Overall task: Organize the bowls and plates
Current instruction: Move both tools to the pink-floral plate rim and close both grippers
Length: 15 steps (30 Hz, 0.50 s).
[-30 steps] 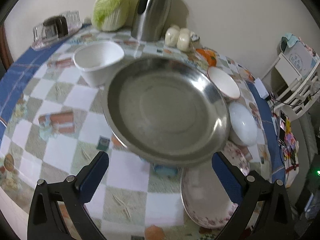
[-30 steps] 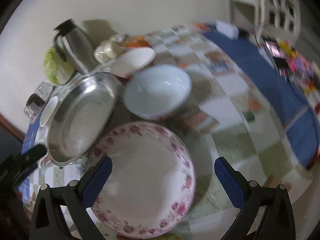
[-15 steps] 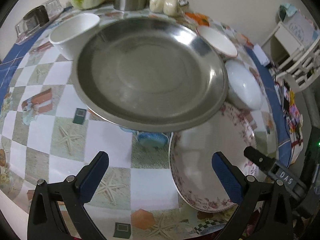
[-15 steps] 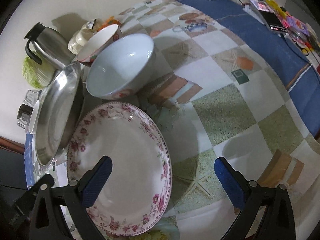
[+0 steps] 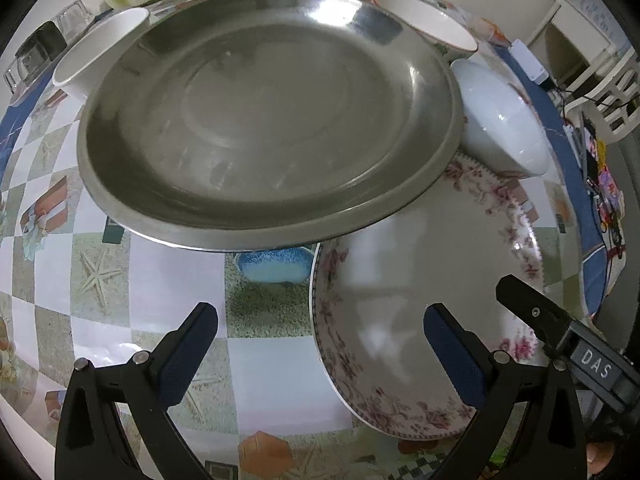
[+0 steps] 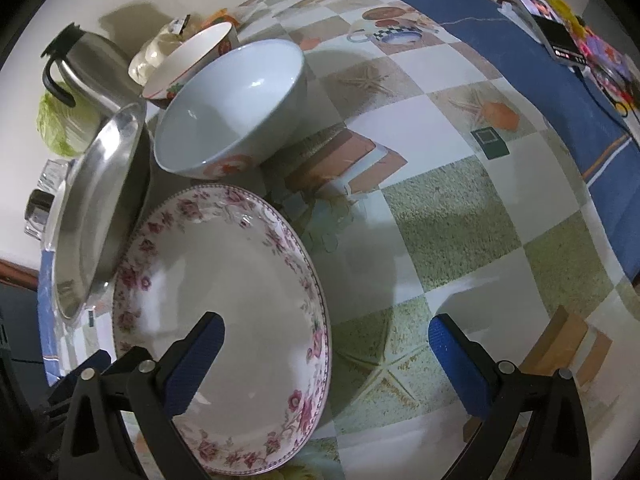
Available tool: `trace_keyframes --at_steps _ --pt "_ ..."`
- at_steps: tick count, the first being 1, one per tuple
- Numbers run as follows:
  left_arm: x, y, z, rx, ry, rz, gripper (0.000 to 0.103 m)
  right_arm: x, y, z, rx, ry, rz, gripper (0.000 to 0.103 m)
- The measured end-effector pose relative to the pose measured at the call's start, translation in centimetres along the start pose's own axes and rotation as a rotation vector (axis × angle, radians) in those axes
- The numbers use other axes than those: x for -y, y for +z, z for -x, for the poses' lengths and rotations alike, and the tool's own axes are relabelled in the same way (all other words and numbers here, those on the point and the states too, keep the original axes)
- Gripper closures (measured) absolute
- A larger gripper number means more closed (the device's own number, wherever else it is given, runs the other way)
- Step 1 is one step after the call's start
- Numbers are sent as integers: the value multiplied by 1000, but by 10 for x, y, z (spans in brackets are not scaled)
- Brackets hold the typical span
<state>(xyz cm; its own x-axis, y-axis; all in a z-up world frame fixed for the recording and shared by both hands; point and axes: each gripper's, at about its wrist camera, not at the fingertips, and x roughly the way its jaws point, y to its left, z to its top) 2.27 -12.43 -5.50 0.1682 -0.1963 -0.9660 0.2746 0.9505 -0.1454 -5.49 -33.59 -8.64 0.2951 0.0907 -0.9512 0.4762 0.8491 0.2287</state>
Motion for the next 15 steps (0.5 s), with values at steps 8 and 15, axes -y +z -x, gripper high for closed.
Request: trace_keyframes --at_steps 8,15 --pt "6 11 -18 -33 56 -5 0 -14 4 -9 -7 -96 63 0" --pt "14 9 -22 -29 66 -5 0 -30 3 -18 -7 -136 74 0"
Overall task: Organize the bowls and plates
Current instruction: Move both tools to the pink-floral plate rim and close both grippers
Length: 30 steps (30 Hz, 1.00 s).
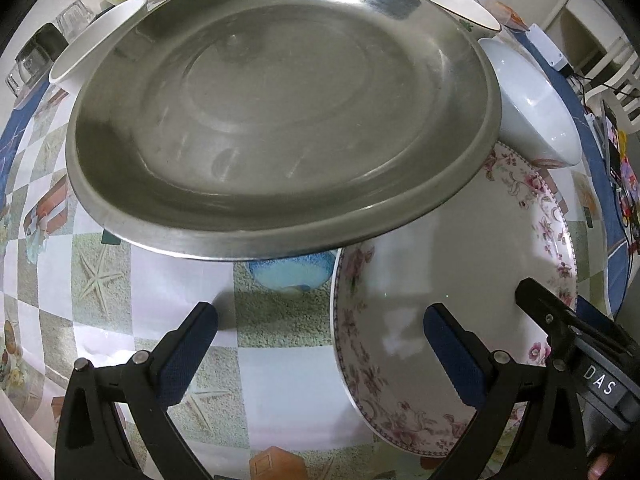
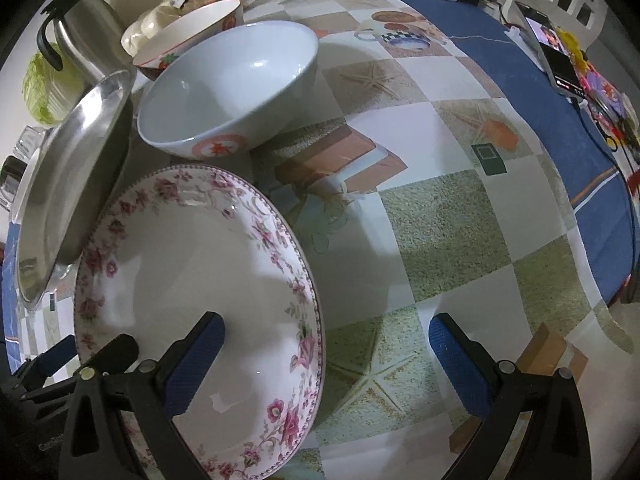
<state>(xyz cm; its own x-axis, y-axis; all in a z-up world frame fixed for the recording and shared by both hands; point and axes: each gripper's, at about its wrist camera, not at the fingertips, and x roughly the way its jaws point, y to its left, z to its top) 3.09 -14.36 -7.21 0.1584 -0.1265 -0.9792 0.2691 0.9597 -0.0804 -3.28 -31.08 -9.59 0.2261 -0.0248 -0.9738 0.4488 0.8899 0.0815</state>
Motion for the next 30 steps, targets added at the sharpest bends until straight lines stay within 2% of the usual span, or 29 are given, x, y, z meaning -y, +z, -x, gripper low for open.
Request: trace_keyframes --at_steps 8,19,21,23,24,25,26,27,28,29,30 --pt "-12 -10 2 23 1 44 0 5 -6 -5 -16 -3 -40 0" --pt "-17 -4 2 25 10 47 0 16 -4 1 -27 -12 -57 0" --pt "-18 -1 3 13 8 29 0 15 -2 2 -20 -10 -56 6" --pt "-20 3 6 6 6 18 0 14 -2 8 1 -8 -59 23" --pt "-20 5 6 5 7 15 1 15 -1 10 12 1 -67 27" --pt "-20 6 7 1 7 12 4 16 0 12 16 9 -73 34" --pt "-20 7 9 2 3 8 6 17 0 13 19 12 -79 47" --pt "-20 8 10 6 -2 7 13 18 1 15 29 33 -84 54" --pt "-19 9 14 14 -13 4 21 19 1 16 26 67 -89 69" --pt "-18 10 16 20 -30 -2 25 21 2 16 19 106 -96 77" --pt "-17 11 18 24 -43 -9 32 24 1 15 4 166 -116 79"
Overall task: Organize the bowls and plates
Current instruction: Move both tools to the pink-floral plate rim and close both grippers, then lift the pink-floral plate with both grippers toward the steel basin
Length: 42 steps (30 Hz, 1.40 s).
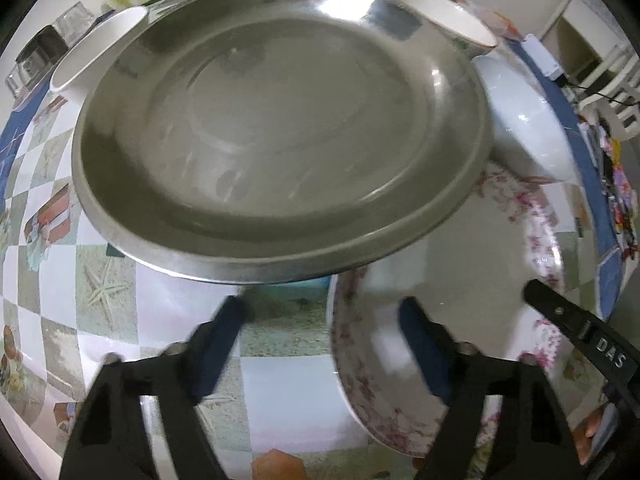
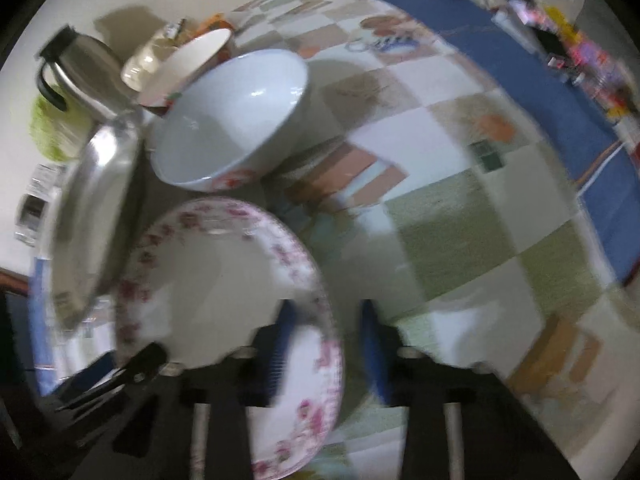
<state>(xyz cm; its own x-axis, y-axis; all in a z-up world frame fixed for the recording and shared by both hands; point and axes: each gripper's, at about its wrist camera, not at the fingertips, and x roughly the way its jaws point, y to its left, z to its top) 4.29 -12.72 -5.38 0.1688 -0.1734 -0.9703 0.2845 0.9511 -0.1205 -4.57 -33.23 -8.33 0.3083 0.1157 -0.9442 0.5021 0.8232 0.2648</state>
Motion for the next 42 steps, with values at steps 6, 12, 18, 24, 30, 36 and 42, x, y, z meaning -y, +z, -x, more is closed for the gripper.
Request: trace_keyframes --at_steps 6,12,18,24,30,36,42 --pt "8 2 5 9 -74 -31 73 15 6 4 -7 84 -80 85" --pt "2 -2 6 13 -100 -11 75 17 7 4 -3 98 -90 85" --pt "8 -7 3 8 -95 -15 75 9 3 5 -1 86 -69 85" --pt "3 -7 -4 -2 -106 -11 75 -5 3 7 12 56 -25 85" --pt "1 -7 -9 -16 -132 -12 75 -1 3 6 20 102 -29 85" --pt "8 -7 -8 -16 -138 -43 75 4 5 15 30 108 -24 85" --pt "12 -8 -1 -6 -152 -64 75 11 3 25 56 128 -22 85"
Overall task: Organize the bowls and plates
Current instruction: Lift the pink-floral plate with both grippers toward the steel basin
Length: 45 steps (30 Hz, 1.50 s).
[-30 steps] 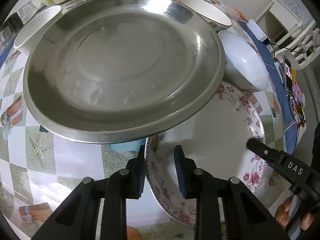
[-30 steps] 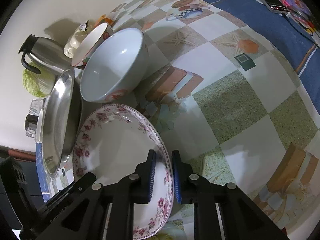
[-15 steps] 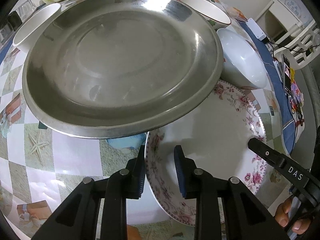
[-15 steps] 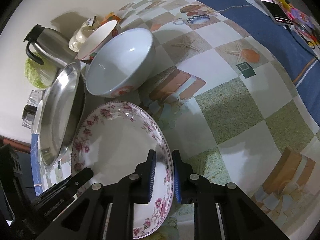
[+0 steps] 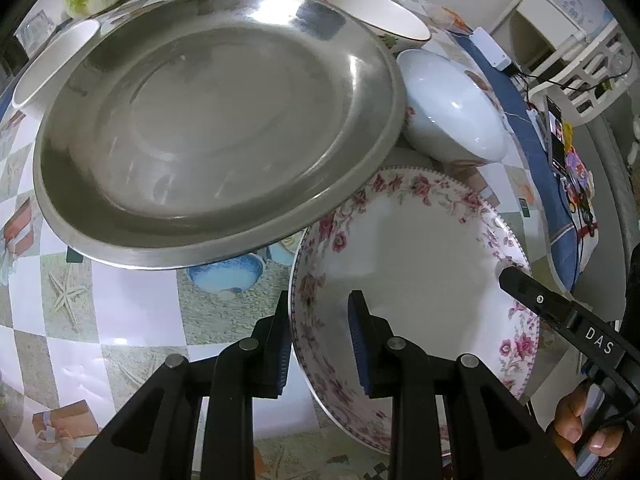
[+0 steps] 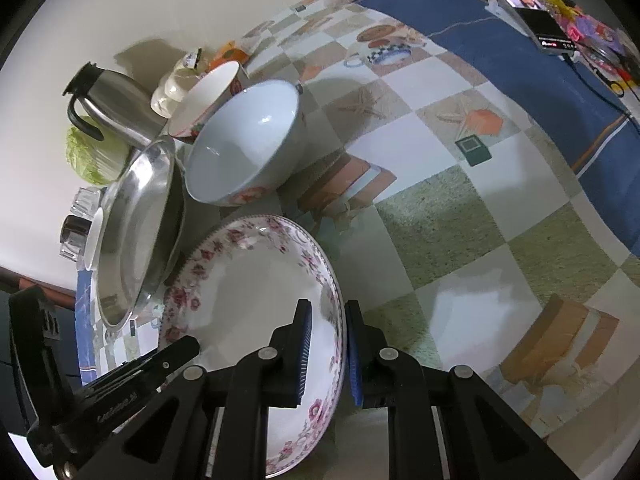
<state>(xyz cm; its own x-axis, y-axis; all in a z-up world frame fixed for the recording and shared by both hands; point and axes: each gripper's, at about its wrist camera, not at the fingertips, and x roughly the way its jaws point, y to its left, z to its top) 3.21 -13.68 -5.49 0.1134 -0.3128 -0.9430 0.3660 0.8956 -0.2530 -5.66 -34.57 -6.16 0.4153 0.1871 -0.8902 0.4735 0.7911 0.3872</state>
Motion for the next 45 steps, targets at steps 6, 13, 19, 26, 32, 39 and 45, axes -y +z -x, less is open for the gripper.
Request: trace_keyframes --at_steps 6,13,19,26,32,39,45 --pt "3 -5 2 4 2 -32 75 6 -3 9 12 11 0 85" --pt "9 -7 9 16 -5 -48 75 7 -5 22 45 39 1 85" --pt "10 -9 18 31 -15 -66 75 8 -8 33 72 51 8 85" --pt "15 -13 32 70 -10 -106 75 11 -10 44 100 54 10 85" --pt "18 -11 45 109 -27 -118 75 9 -7 57 134 54 19 85" --pt "12 0 64 169 -72 -103 75 -4 2 73 176 41 44 85" --pt "-6 18 68 194 -111 -42 75 -24 19 76 186 56 76 85"
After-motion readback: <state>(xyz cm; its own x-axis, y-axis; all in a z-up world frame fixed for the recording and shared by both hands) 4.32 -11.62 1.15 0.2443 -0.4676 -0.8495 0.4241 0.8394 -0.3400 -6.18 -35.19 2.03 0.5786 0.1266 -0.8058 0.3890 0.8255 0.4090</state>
